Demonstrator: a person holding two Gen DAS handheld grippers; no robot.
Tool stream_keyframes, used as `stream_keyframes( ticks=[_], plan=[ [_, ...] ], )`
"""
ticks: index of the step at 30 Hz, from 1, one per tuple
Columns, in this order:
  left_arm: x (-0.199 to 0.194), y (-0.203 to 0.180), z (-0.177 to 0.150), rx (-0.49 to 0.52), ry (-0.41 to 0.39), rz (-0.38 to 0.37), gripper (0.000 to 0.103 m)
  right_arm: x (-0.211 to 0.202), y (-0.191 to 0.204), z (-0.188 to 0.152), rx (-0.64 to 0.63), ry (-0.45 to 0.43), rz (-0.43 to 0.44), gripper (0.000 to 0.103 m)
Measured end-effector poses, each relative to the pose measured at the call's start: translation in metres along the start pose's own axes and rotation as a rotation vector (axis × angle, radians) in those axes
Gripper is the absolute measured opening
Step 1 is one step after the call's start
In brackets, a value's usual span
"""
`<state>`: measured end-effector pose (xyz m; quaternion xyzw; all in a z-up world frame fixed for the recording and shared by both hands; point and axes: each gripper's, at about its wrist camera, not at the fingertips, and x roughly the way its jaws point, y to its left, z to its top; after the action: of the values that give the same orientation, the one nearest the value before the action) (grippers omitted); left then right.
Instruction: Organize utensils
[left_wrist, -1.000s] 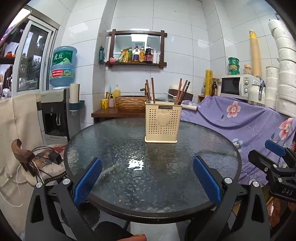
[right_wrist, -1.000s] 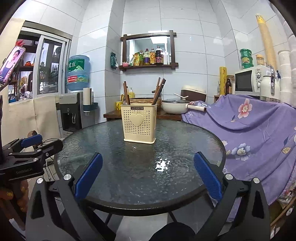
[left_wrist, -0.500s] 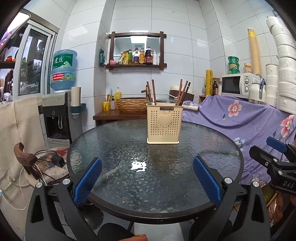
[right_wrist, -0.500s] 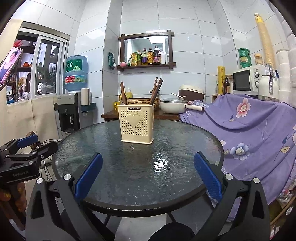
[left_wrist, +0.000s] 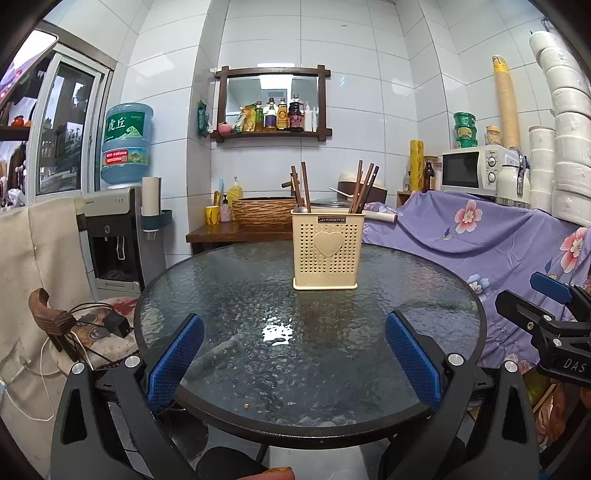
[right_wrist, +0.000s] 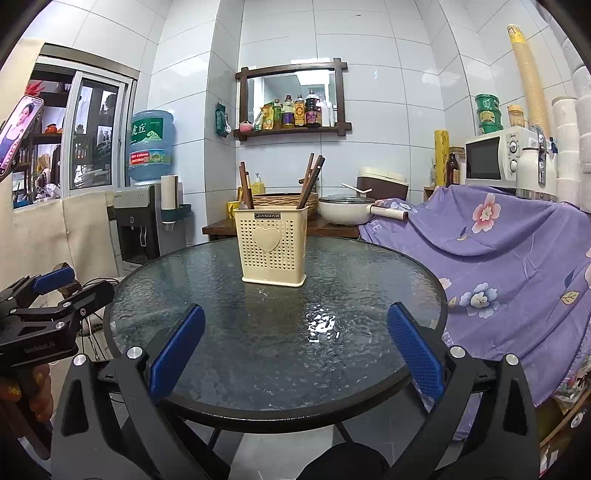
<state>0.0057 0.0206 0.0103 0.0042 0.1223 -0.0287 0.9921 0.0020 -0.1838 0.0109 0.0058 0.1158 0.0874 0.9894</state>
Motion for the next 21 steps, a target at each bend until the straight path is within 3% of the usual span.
stream_keyframes(
  ticks=[21],
  plan=[
    [0.0063,0.0043,-0.0022,-0.016,0.034,-0.002,0.096,0.0014,-0.0005,0.0023,-0.002,0.014,0.002,0.097]
  ],
)
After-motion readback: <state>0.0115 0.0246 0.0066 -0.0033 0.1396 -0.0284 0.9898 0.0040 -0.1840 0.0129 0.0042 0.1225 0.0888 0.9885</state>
